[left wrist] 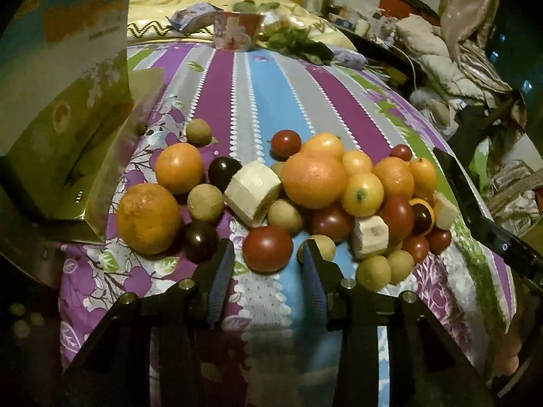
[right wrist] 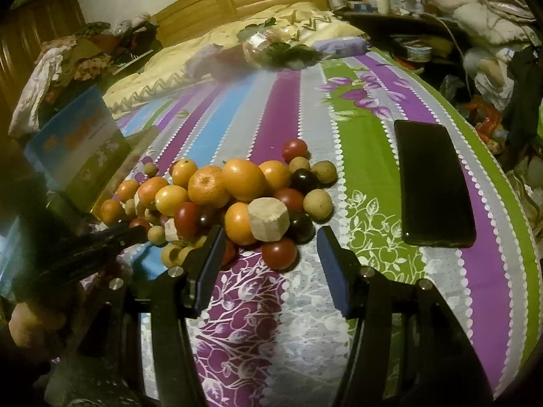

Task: Organize fruits
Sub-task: 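Grasp a red tomato with the left tool while the right tool grasps a pale cube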

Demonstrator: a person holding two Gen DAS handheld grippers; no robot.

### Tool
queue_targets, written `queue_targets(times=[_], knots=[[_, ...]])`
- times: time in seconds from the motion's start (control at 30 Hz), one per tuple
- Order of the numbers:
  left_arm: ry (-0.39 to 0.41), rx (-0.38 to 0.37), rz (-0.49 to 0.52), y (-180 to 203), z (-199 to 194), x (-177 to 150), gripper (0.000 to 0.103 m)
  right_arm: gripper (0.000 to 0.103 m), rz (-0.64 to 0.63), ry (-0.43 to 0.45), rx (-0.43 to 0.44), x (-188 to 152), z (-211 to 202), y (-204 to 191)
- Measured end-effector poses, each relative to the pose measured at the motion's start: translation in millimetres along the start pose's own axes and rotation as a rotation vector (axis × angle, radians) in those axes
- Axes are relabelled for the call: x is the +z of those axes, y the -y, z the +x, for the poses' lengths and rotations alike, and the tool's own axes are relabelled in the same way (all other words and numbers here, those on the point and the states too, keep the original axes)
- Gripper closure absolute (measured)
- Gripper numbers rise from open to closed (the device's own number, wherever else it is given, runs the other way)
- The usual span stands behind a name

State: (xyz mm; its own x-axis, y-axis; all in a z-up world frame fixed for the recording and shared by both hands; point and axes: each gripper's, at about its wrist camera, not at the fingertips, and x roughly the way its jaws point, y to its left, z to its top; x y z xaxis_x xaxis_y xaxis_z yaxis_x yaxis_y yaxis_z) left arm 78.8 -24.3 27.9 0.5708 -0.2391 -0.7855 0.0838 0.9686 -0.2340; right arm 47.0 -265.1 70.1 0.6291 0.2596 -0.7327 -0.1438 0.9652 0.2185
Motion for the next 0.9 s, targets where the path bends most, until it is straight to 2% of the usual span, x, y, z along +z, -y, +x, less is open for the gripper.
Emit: queue_targets(times=[0.07,0.17,0.37,0.57,0.73,0.83,0.9], knots=[[0.004,0.007,-0.012,-3,2,1,0.062,0.046,-0.003,-0.003,0.001,1,3,0],[0.011,0.007,0.004,0,1,-2,0.071,0.047,-0.011,-0.006,0.004,2,7,-2],[0.042,-0.009,0.01,4,-12,-5,0.071,0.047,-0.03,-0.015,0.0,4,18,-5],[0.032,-0.023,-0.007,1,-13,-7,0.071,0.058,-0.025,-0.046,-0.03,8,33,-5],[0.023,-0.033,-0.014,3,-11,-10,0.071,0.058,-0.028,-0.048,-0.036,10,37,-4],[0.023,-0.035,-0.016,4,-12,-10,0.071,0.07,-0.035,-0.048,-0.05,10,37,-4],[0.027,-0.032,-0.016,5,-15,-9,0.071,0.071,-0.035,-0.038,-0.062,10,32,-7]])
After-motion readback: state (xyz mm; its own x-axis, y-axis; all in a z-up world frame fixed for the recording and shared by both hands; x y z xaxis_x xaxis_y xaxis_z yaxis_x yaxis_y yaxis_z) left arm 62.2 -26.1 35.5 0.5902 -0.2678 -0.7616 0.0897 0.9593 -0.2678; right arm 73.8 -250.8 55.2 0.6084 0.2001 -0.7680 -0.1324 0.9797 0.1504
